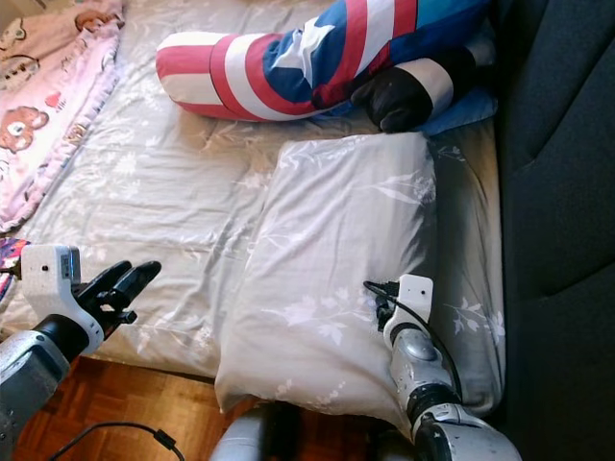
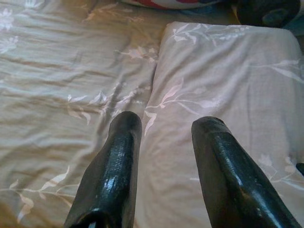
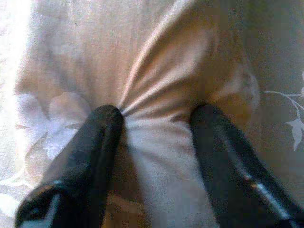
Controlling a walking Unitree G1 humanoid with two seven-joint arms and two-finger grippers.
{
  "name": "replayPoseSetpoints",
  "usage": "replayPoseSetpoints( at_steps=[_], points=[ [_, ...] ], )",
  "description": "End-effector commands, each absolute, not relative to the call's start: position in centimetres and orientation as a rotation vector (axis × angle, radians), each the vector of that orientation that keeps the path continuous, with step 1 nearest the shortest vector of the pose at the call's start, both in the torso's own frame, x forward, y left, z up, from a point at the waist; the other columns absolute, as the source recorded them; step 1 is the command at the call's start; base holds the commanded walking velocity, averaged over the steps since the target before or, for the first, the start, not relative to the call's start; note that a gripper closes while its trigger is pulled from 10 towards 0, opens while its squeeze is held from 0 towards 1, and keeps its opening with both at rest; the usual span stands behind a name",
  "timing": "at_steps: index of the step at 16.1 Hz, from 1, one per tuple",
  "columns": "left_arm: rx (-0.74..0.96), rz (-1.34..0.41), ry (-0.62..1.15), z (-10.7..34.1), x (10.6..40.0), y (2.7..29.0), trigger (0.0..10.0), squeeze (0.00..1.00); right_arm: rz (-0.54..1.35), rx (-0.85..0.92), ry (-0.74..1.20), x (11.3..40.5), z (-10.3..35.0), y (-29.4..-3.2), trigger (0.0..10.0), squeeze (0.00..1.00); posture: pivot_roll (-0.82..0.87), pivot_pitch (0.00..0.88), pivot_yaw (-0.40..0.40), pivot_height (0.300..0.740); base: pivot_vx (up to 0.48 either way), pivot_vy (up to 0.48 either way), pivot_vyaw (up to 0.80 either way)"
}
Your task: Clean up the room
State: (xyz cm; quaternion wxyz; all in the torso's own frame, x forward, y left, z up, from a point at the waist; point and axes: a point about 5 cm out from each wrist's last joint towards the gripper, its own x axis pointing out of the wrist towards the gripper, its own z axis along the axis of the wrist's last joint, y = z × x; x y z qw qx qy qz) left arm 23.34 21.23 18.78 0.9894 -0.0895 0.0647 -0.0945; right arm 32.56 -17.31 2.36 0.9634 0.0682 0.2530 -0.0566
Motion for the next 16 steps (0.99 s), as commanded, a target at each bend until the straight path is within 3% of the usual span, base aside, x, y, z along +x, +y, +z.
replayPoseSetpoints(
  at_steps=[1, 16],
  points=[
    [-0.169, -0.15, 0.141, 18.85, 22.6, 22.1, 10.0, 0.0, -0.042, 0.15, 0.674, 29.99, -0.76, -15.1, 0.0, 0.0, 0.39, 0.427, 0.215, 0.74, 0.0, 0.0, 0.0],
    [-0.172, -0.17, 0.152, 18.61, 22.45, 21.59, 10.0, 0.0, -0.045, 0.152, 0.648, 30.48, -0.25, -15.23, 0.0, 0.0, 0.37, 0.403, 0.188, 0.74, 0.0, 0.0, 0.0]
  ],
)
